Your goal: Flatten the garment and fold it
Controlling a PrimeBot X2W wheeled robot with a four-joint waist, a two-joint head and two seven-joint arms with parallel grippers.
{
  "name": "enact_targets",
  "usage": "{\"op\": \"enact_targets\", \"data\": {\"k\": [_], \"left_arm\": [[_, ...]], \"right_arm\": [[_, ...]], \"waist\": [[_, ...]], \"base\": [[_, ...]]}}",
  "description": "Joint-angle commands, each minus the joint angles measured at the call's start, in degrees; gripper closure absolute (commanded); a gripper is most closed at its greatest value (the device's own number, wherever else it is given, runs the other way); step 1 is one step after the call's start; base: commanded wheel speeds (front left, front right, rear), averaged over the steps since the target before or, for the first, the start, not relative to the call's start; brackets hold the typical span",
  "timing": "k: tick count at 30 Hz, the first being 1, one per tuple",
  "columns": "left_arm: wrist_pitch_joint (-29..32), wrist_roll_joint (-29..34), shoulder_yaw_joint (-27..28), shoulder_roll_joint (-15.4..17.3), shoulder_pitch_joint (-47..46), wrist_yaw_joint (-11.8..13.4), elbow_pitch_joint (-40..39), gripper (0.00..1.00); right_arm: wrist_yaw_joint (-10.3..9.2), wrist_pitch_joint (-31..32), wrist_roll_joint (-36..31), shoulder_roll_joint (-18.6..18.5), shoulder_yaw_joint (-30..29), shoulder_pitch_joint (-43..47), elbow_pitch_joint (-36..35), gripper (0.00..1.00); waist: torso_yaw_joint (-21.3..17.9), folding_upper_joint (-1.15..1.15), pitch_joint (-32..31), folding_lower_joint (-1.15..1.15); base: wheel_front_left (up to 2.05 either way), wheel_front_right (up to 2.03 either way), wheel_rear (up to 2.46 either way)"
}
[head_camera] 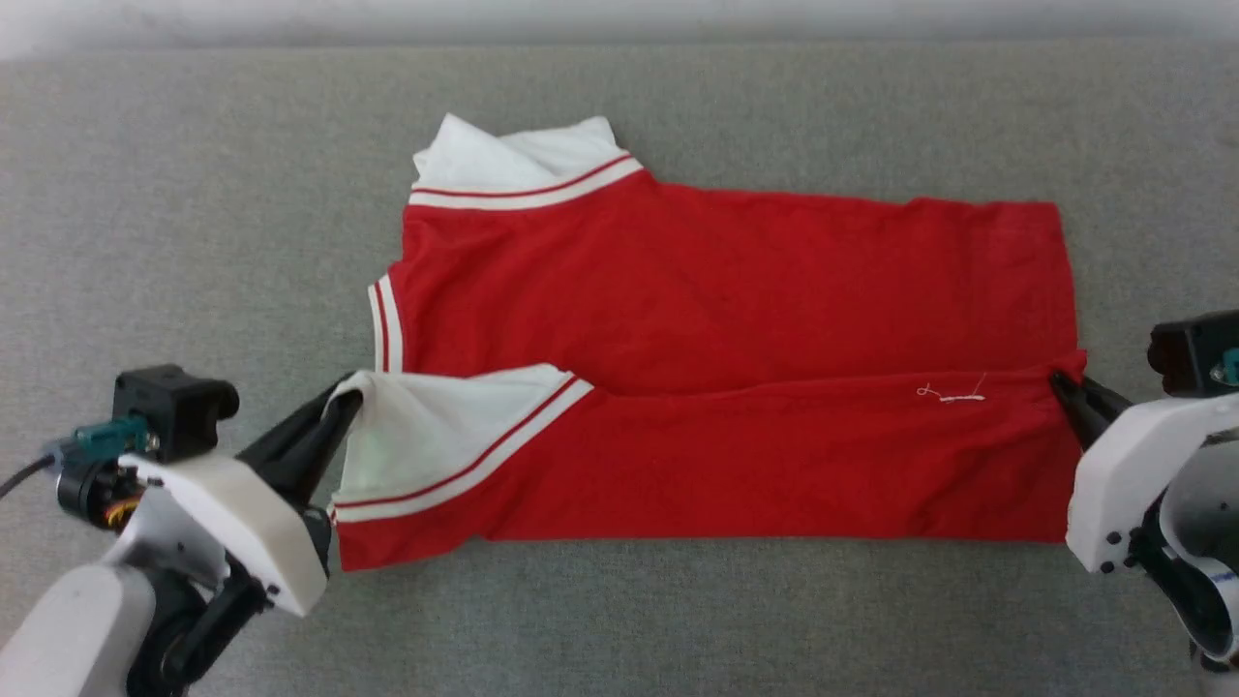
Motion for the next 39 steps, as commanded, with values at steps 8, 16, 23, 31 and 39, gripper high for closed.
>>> {"op": "enact_targets", "data": {"k": [8,16,23,31,39], "left_arm": [[-3.8,1.8,-4.5,-1.9,-7.2,-1.6,9.6,1.00],[-5.8,2.0,-8.7,-3.7,-9.4,-1.9,17.1,0.86],[-9.1,-0.7,-7.4,-5.9,-8.7,-1.5,18.6,0.00],[-21.3,0.6,-1.6,-7.1,-2.0,4.9,13.9,0.00],[-28.4,7.8,4.6,-10.7,8.7,11.8,4.0,0.00]], "right_arm": [[-0.04,1.4,-1.4,0.5,2.3,-4.2,7.1,1.00],[-0.04,3.8,-0.6,1.3,2.0,-3.7,9.6,0.36],[-0.04,1.6,1.3,2.4,0.5,-2.4,7.9,0.00],[-0.04,-8.8,-1.8,6.9,-6.6,2.7,-0.1,0.00],[-0.04,-23.5,-8.9,11.6,-11.8,10.7,-5.7,0.00]], "waist": [[0.1,0.00,7.0,-0.02],[0.3,0.00,6.6,-0.02],[0.8,0.00,3.4,-0.02],[1.7,0.00,-2.9,-0.02],[2.5,0.00,-6.6,-0.02]], "base": [[0.00,0.00,0.00],[0.00,0.00,0.00],[0.00,0.00,0.00],[0.00,0.00,0.00],[0.00,0.00,0.00]]}}
